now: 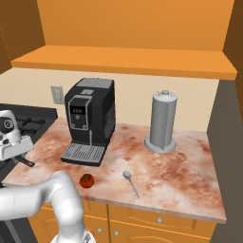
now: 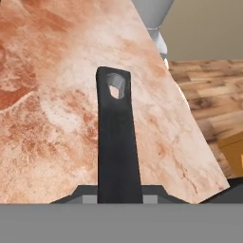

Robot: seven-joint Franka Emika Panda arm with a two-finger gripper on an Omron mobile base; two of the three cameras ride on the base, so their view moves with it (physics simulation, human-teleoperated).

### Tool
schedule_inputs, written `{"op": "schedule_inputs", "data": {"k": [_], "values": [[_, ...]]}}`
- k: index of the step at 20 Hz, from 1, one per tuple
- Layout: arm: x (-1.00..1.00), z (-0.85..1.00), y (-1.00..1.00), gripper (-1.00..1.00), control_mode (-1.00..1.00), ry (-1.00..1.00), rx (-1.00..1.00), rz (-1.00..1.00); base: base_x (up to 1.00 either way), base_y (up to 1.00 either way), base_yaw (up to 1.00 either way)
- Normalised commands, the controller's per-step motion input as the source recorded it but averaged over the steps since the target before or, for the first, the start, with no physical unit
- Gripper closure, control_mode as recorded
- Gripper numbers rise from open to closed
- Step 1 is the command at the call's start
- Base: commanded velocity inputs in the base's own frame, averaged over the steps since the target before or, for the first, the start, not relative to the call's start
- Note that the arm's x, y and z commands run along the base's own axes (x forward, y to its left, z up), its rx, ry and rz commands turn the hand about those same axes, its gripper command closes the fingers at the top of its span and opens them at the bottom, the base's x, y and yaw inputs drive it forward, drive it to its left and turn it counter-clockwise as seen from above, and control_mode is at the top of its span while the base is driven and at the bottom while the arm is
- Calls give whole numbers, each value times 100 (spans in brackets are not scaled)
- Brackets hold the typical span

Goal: Pick the pan from the cabinet and place it on the stove. Then turn on the stove burner for the pan.

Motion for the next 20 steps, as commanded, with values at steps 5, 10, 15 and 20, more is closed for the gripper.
{"op": "schedule_inputs", "data": {"k": [5,10,15,20], "values": [[-37,0,-9,100,-100,0,0,8,0,0,0],[-17,0,-3,100,-100,0,0,5,0,0,0],[0,0,0,-100,-100,0,0,0,0,0,0],[0,0,0,-100,-100,0,0,0,0,0,0]]}}
